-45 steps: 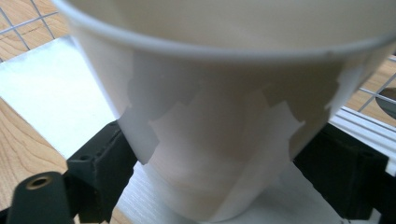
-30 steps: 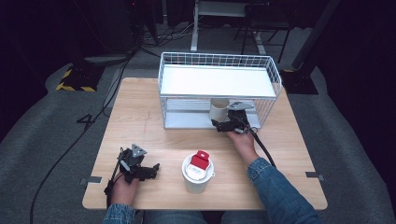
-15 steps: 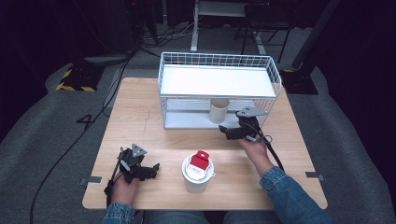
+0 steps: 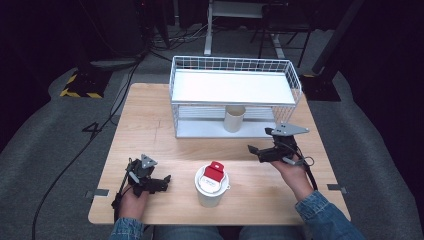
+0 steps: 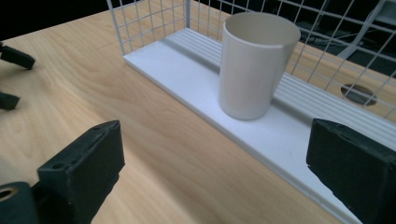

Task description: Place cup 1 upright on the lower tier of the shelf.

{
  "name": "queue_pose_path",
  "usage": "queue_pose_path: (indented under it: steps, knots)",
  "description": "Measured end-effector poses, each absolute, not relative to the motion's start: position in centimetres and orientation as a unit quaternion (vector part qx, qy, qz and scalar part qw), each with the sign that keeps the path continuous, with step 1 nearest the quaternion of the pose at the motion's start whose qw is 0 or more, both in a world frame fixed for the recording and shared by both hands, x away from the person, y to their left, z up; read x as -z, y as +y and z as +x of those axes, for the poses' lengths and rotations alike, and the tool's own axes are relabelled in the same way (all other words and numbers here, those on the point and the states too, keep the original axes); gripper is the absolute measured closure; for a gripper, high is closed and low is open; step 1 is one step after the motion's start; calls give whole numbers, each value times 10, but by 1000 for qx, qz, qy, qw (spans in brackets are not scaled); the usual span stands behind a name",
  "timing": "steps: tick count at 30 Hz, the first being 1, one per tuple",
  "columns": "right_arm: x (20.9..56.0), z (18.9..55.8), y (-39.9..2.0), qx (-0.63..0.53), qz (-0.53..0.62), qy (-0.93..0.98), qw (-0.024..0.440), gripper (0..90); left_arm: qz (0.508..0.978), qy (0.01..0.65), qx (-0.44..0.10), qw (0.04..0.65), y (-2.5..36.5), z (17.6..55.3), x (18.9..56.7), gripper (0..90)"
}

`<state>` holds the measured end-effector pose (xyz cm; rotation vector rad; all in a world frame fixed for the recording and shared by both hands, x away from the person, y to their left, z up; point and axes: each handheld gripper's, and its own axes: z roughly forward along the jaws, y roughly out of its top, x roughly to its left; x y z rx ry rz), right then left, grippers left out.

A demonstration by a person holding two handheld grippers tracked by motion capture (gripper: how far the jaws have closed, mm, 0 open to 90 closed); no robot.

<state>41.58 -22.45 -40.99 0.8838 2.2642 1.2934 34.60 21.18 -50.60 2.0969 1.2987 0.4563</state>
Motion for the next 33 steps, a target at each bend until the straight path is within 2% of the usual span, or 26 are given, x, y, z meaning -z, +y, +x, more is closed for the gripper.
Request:
queue_pose_path:
  steps: [2,11,15,22,33]
  knots:
    - [410,411,-231,-461,316,808,187,43,795,492,-173,311,212,346,506,0]
    - [414,388,-265,-444,322,808,216,44,793,493,-174,313,208,350,506,0]
    - [421,378,-280,-433,322,814,212,45,796,490,-173,310,208,352,506,0]
    - [443,364,-309,-441,366,791,215,45,794,492,-173,311,208,353,506,0]
    - [481,355,-325,-419,388,793,211,54,795,492,-174,311,209,353,506,0]
